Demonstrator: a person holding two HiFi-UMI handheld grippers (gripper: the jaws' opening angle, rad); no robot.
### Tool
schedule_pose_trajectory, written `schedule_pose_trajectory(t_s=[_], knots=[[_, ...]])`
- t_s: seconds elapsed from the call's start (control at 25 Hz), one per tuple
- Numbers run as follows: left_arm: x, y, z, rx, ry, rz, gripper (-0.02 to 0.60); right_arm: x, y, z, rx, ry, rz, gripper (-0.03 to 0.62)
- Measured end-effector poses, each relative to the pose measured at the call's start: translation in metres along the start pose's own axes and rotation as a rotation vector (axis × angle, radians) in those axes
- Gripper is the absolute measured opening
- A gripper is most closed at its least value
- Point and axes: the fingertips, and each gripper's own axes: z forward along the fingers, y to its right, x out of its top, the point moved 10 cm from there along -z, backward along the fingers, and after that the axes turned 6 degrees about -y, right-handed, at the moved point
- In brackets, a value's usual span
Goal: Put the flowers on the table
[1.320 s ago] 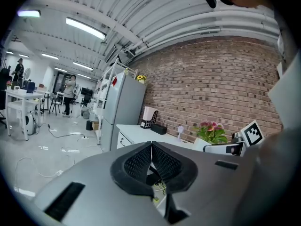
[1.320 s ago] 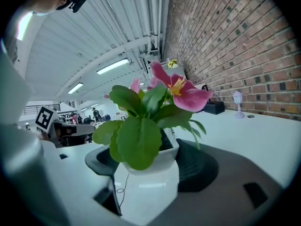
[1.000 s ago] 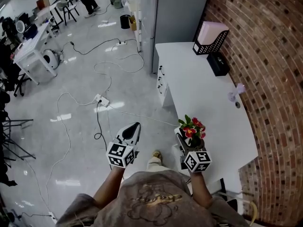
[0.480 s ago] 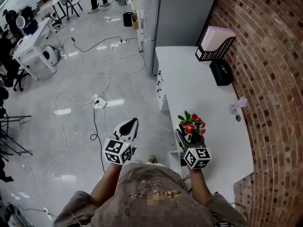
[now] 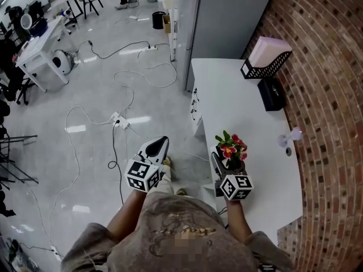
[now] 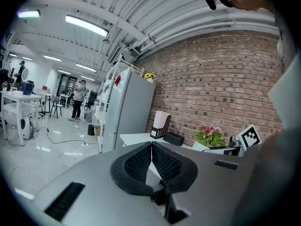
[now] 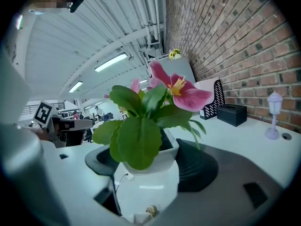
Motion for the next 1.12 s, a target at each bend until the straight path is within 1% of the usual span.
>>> schedule_pose_trajectory(t_s=[0.24, 0.36, 0.52, 0.68, 0.8, 1.12], knots=[[0.02, -0.038, 0.047, -0.027, 0.0, 0.016, 0.023, 0.02, 0.005, 0.05, -0.023, 0.0, -0.003, 0.353], [0.035, -0.057, 0.069, -0.04, -0.026, 0.02, 0.023, 0.031, 0.007, 0.077, -0.032, 0.005, 0.003, 0.353], [0.05, -0.088, 0.101, -0.058, -0.039, 0.029, 0.023, 0.051, 0.012, 0.115, -0.041, 0.026, 0.018, 0.353], [0.06, -0.116, 0.133, -0.097, -0.043, 0.055, 0.023, 0.071, 0.012, 0.147, -0.059, 0.044, 0.009, 0.353], [0.069, -0.131, 0.154, -0.129, -0.048, 0.065, 0.023, 0.081, 0.011, 0.165, -0.075, 0.056, 0.024, 0.353], [0.085, -0.158, 0.201, -0.235, -0.077, 0.068, 0.023, 0.095, 0.016, 0.194, -0.165, 0.064, 0.043, 0.353]])
